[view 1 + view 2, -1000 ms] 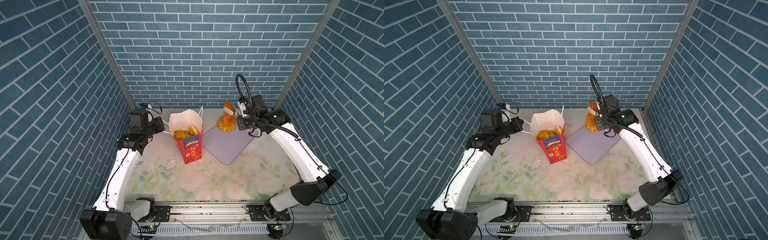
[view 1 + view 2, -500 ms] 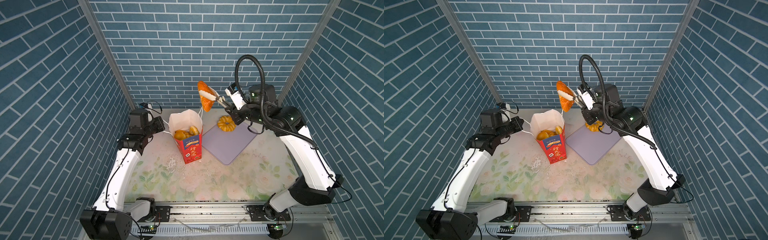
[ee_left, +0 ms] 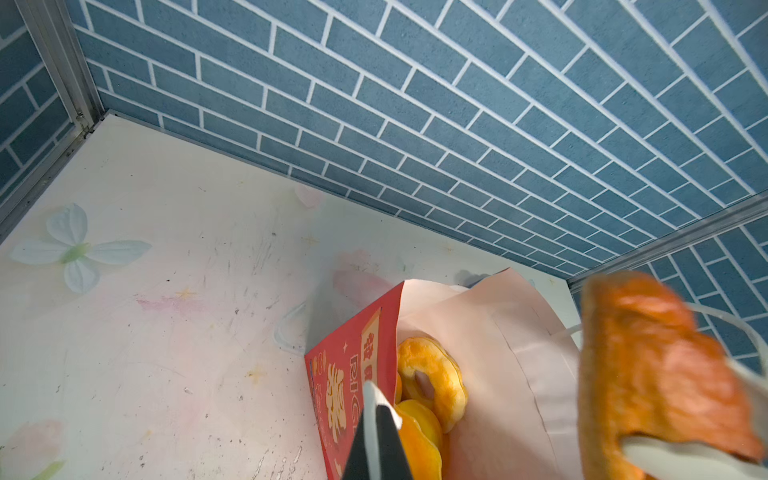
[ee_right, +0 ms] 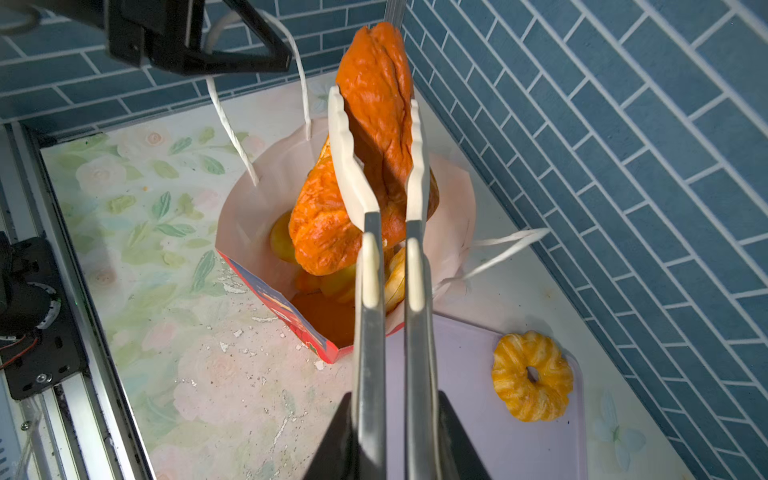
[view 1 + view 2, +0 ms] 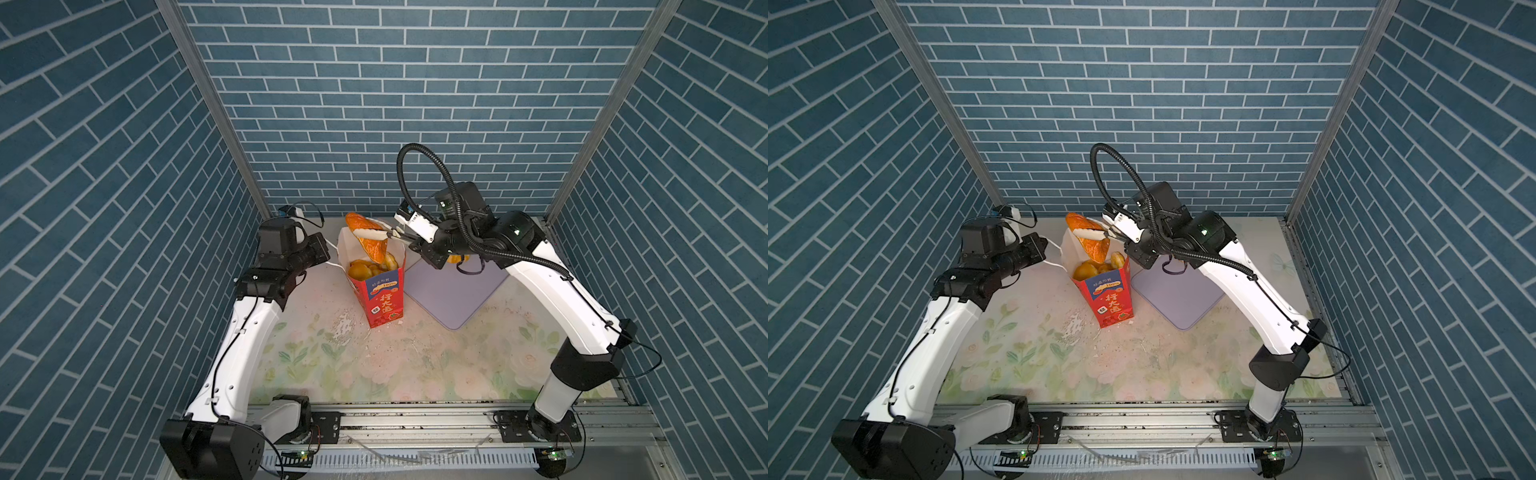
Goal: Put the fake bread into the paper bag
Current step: 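Lift the croissant with the tongs and carry it over the bag, then open the tongs to drop the croissant into the bag, then withdraw the empty tongs back over the yellow ring donut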
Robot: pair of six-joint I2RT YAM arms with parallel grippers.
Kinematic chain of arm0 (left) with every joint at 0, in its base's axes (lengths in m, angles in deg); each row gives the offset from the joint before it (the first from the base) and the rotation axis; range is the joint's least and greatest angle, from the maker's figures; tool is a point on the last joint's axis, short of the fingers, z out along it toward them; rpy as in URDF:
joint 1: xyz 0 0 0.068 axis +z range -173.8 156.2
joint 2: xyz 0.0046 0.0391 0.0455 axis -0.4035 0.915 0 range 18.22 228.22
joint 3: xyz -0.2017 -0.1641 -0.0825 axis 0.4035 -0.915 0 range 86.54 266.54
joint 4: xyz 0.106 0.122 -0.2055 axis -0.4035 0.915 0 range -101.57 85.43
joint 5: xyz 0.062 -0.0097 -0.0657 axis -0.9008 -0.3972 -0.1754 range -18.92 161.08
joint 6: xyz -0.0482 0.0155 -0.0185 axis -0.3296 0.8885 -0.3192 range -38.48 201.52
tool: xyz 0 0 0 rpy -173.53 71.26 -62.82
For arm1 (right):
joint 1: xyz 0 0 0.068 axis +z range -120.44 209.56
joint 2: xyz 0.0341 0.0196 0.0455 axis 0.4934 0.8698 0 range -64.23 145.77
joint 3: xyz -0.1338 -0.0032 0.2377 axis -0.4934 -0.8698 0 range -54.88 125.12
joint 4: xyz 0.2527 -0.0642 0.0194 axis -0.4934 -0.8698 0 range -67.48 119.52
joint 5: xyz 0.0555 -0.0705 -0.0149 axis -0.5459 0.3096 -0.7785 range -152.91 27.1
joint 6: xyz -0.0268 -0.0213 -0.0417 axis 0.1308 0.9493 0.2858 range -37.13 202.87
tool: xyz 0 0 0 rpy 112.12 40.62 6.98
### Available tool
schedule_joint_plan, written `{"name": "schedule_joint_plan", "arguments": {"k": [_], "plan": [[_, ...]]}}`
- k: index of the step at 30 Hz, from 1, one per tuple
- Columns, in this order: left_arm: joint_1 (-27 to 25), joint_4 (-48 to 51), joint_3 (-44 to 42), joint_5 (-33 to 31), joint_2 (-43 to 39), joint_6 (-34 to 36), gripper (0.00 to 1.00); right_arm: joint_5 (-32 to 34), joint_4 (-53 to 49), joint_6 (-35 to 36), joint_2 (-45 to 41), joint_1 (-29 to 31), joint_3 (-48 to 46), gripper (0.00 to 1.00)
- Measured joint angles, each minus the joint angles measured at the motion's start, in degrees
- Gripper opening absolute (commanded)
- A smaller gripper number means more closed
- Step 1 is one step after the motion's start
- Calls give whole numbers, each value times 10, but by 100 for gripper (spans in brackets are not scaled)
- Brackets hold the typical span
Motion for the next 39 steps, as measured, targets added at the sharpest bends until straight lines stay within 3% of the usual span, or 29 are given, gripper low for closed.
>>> {"name": "schedule_joint_plan", "arguments": {"k": [5,11,21,29,39], "plan": [[0,0,0,0,0,0,0,5,-7,2,19,0,-5,37],[0,0,0,0,0,0,0,8,-8,1,26,0,-5,46],[0,0,0,0,0,0,0,13,22,-1,8,1,-5,48],[0,0,0,0,0,0,0,73,56,-10,-46,-9,-6,47],[0,0,0,0,1,0,0,132,96,-67,-131,-118,-96,46]]}}
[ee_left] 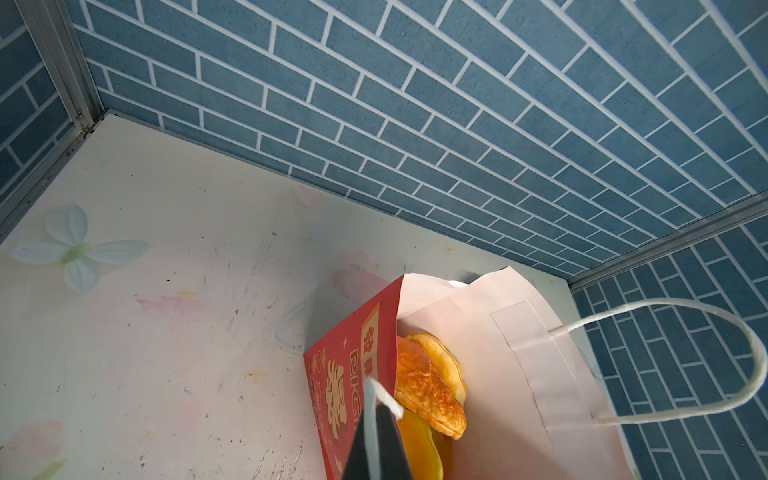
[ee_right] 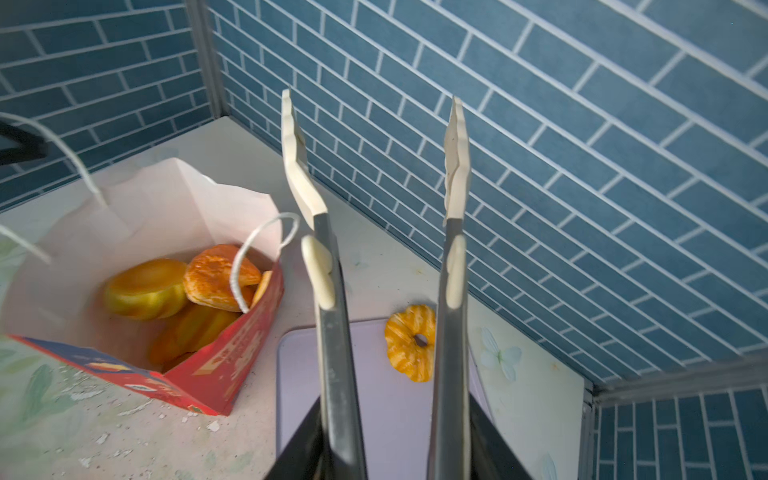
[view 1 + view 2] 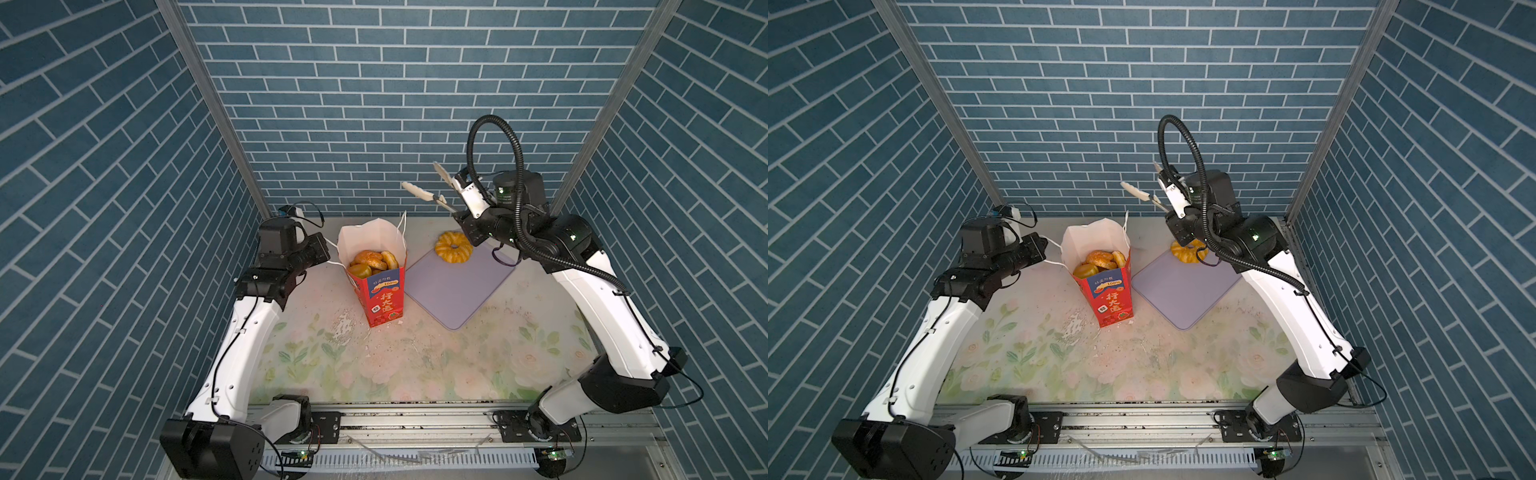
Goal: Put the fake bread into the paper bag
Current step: 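Withdraw the empty tongs back over the yellow ring donut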
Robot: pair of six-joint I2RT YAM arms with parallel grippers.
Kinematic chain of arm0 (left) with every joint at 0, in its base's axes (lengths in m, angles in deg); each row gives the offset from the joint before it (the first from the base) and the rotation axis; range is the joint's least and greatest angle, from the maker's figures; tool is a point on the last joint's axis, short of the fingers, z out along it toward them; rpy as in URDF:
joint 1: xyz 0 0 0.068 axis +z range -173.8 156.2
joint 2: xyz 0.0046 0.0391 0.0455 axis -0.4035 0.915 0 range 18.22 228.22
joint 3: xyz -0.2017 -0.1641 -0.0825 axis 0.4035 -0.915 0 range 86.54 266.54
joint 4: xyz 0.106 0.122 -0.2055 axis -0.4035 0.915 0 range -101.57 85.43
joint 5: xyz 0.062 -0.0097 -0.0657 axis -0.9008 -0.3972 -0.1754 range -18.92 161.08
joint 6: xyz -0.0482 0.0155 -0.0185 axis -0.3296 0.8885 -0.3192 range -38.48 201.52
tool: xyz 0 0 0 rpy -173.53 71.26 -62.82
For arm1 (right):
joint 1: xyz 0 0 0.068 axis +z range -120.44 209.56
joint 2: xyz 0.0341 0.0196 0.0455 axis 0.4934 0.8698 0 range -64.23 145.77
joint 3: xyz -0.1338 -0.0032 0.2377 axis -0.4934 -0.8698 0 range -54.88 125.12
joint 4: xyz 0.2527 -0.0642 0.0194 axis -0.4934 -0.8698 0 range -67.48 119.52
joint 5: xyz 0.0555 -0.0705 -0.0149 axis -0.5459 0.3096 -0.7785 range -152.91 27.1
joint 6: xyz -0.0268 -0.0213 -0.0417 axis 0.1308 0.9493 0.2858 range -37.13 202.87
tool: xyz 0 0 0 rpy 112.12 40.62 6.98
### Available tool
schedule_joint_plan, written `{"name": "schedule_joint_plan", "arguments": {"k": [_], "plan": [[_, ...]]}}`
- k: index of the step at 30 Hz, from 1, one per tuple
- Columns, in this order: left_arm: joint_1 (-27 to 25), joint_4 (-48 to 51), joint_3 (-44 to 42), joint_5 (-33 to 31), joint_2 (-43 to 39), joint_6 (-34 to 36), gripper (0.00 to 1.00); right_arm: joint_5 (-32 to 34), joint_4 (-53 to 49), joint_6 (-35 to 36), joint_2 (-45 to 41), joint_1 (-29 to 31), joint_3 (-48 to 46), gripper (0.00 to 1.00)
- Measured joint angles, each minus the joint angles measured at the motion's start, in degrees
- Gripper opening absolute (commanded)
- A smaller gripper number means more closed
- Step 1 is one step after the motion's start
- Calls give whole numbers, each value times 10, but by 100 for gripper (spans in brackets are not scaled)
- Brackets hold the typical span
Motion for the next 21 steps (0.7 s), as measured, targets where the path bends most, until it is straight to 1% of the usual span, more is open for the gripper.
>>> {"name": "schedule_joint_plan", "arguments": {"k": [5,9,12,15,21], "plan": [[0,0,0,0,0,0,0,3,5,-44,-7,-77,-53,46],[0,0,0,0,0,0,0,-23,6,-82,2,-136,-106,46],[0,0,0,0,0,0,0,-52,7,-104,24,-174,-136,45],[0,0,0,0,2,0,0,-71,9,-121,61,-202,-154,44],[0,0,0,-2,6,0,0,-100,19,-141,136,-230,-180,43]]}}
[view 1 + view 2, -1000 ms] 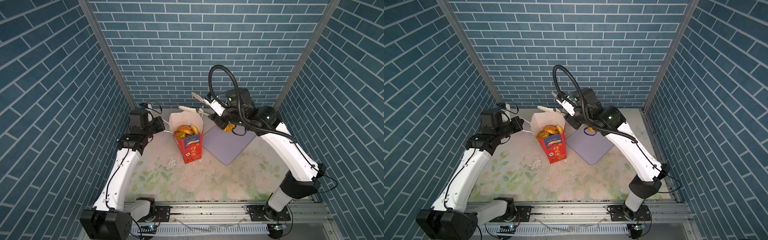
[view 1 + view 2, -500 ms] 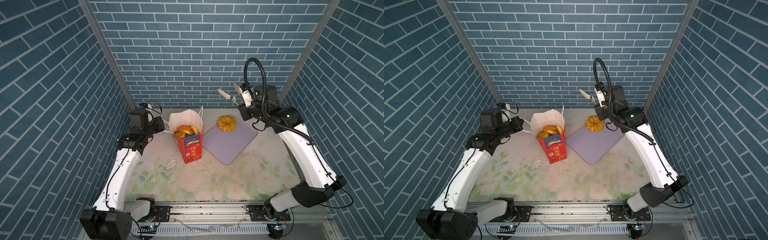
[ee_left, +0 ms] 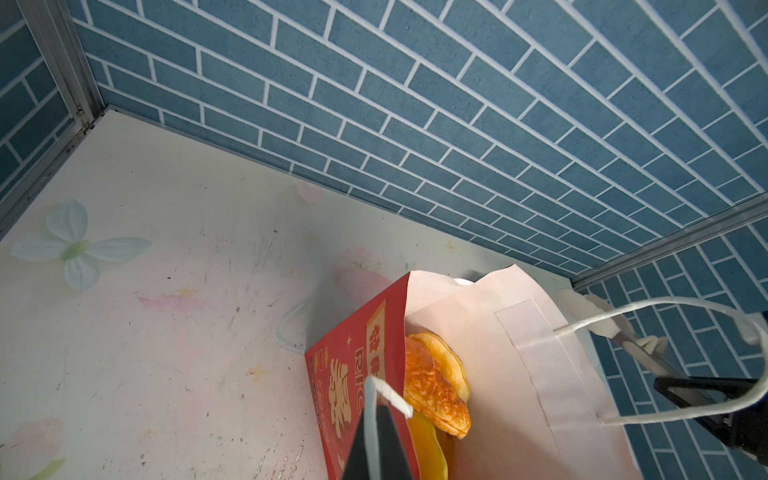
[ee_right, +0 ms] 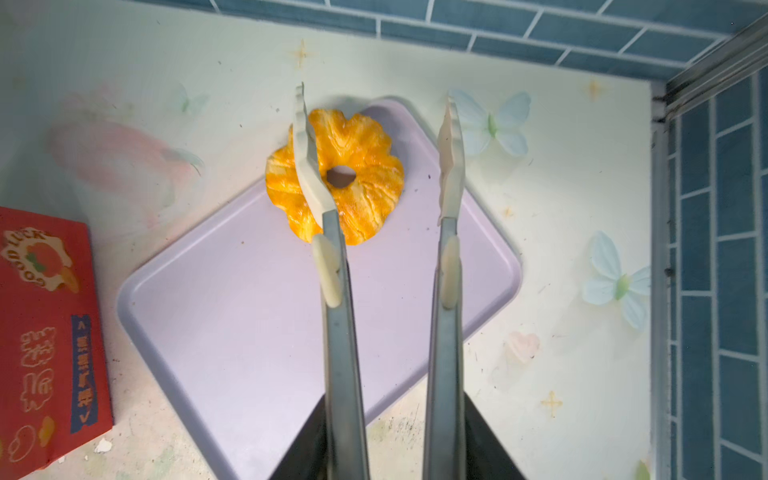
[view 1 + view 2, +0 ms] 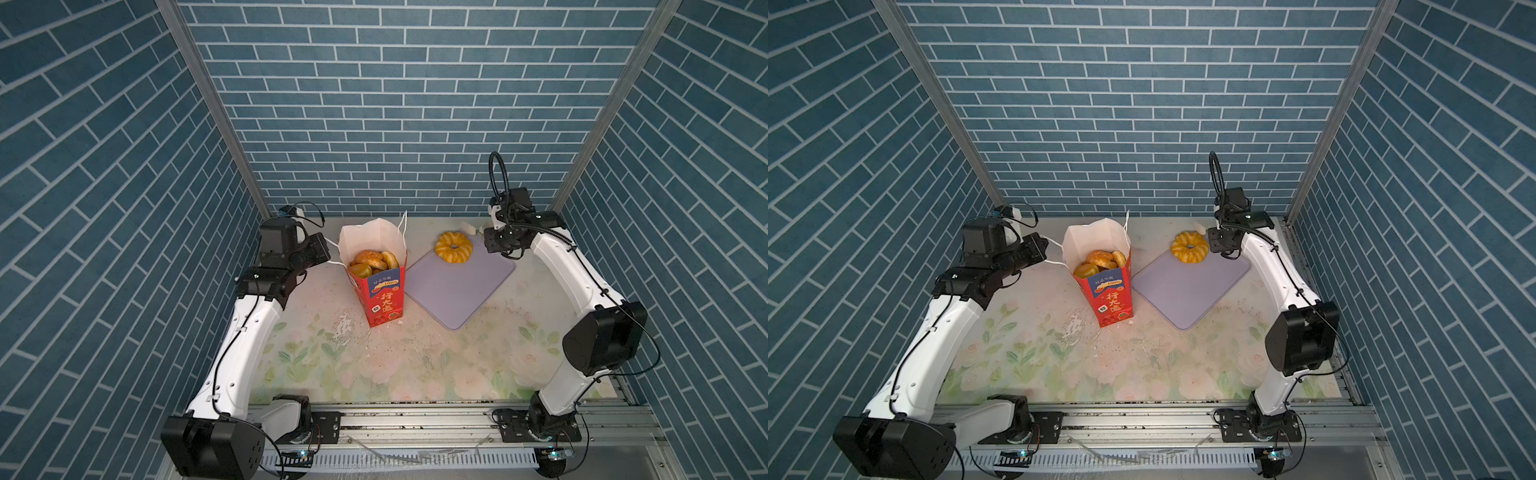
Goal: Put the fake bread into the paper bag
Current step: 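Withdraw the empty tongs back over the yellow ring donut, then lower the tongs onto the large yellow ring donut and pinch it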
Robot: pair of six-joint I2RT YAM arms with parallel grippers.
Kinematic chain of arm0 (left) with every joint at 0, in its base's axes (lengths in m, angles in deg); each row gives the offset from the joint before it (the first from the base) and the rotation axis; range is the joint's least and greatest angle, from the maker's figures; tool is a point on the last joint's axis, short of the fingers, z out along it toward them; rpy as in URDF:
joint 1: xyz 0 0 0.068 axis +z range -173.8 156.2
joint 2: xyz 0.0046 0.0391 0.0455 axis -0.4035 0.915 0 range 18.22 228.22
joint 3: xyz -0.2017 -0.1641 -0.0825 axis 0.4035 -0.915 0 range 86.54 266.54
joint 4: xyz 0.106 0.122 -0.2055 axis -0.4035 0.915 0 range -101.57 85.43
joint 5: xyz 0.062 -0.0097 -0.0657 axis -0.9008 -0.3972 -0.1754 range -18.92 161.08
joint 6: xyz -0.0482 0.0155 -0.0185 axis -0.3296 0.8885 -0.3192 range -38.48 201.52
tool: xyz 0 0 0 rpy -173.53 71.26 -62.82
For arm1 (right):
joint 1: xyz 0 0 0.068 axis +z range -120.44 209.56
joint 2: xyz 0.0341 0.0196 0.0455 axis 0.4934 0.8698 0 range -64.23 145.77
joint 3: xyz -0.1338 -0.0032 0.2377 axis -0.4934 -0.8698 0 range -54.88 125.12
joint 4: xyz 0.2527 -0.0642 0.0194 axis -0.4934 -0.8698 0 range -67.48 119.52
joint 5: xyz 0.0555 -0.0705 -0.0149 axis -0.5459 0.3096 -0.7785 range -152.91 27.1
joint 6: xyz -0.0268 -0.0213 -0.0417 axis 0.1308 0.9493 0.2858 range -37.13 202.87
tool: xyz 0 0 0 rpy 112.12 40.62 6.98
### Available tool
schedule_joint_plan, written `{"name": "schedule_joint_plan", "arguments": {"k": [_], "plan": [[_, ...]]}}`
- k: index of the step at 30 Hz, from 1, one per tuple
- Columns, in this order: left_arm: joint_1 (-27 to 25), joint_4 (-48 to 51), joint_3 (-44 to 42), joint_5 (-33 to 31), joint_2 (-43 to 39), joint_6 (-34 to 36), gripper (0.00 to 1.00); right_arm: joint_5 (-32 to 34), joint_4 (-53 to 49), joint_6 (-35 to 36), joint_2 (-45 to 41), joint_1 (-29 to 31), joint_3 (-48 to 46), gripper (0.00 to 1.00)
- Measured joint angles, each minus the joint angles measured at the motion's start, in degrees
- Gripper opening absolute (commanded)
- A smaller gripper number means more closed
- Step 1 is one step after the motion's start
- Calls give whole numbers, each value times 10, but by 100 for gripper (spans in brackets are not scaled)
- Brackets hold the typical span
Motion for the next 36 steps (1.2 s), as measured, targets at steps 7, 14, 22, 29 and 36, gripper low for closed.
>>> {"name": "schedule_joint_plan", "arguments": {"k": [7,14,22,29,36], "plan": [[0,3,1,-7,1,2,0,-29,18,-4,52,-13,-5,42],[0,10,8,-11,2,2,0,-44,26,-4,85,-13,-5,41],[0,13,8,-12,4,2,0,-42,26,-4,125,-14,1,41],[0,13,8,-13,5,2,0,-43,21,-3,139,-17,4,41],[0,14,16,-13,15,2,0,-54,17,-3,141,-22,9,37]]}}
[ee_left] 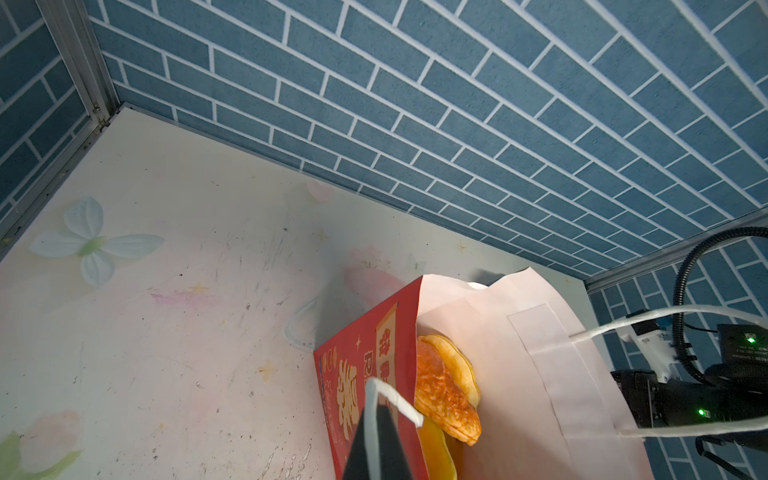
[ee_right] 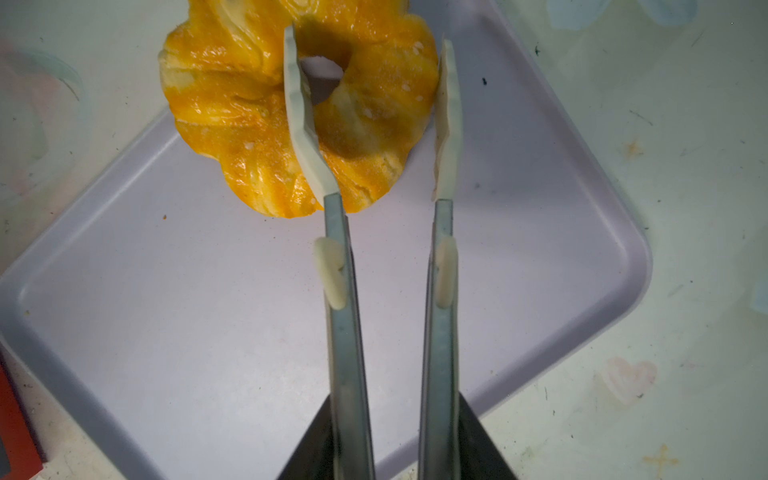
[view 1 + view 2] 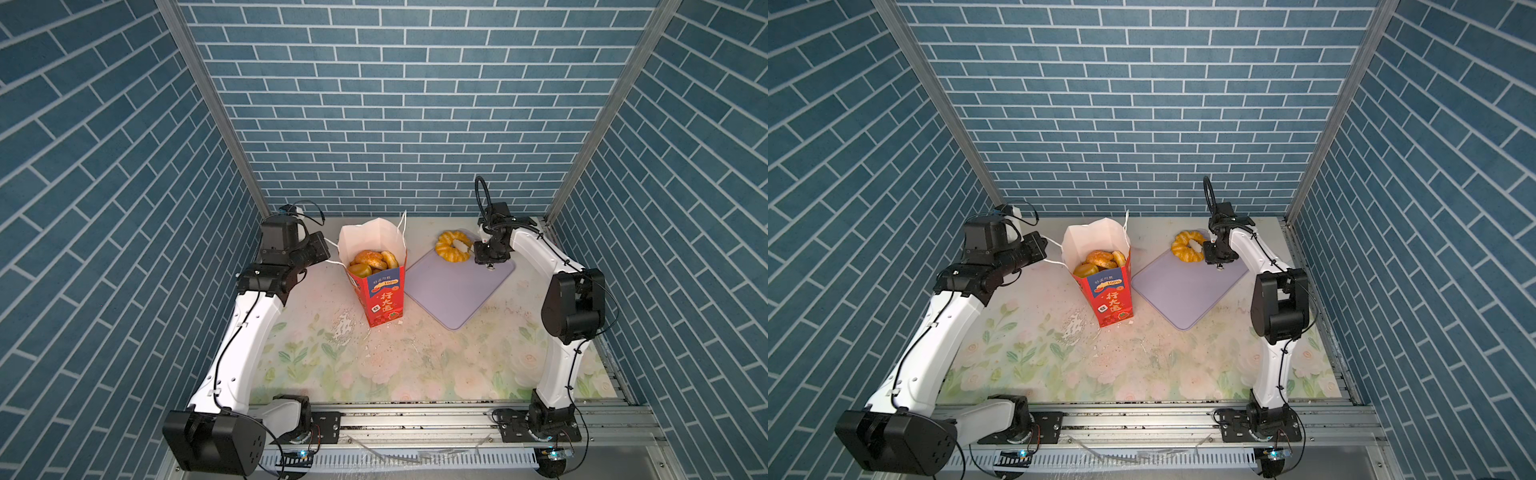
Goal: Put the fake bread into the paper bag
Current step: 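Lower the tongs onto the large yellow ring donut and pinch it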
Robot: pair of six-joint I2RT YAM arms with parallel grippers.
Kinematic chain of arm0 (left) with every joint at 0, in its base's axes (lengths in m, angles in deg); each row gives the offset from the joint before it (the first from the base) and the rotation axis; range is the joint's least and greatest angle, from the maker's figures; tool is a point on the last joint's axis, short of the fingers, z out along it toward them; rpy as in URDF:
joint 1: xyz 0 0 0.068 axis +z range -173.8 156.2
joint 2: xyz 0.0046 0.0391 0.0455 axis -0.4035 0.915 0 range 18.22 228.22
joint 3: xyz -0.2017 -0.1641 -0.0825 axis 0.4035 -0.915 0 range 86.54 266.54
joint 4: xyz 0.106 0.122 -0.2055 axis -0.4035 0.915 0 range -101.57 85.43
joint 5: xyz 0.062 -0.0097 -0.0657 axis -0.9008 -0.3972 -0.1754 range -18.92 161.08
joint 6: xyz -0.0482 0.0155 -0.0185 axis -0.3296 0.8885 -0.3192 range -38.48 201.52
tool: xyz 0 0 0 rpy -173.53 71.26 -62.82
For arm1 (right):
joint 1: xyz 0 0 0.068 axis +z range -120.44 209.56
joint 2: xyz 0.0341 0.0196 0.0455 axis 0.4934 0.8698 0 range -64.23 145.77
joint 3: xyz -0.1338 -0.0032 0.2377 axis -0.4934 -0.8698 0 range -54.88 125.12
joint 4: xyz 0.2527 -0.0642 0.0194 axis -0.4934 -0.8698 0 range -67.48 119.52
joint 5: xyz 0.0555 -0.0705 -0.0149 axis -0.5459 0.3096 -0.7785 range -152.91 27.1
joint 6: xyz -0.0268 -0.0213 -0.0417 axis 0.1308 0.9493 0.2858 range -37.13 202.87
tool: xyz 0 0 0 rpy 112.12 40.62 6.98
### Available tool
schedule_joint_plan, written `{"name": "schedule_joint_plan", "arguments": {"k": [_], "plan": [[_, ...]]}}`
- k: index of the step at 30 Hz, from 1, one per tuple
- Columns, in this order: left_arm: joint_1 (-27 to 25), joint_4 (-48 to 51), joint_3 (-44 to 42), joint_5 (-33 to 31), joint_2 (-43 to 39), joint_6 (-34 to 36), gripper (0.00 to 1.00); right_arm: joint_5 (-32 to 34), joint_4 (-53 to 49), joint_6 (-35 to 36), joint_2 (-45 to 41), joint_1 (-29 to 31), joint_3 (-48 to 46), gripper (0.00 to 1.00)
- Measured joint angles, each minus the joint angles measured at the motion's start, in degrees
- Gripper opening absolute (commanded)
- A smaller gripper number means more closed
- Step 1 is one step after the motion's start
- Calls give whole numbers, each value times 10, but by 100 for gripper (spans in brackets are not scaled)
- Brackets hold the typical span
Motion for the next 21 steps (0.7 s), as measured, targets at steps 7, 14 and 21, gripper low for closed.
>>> {"name": "schedule_joint_plan", "arguments": {"k": [7,14,21], "plan": [[0,0,1,0,1,0,0,-11,-24,7,3,-1,6,31],[0,-1,1,0,3,0,0,-17,-63,11,-24,-1,-19,37],[0,-1,1,0,8,-2,0,-11,-97,10,-34,-1,23,42]]}}
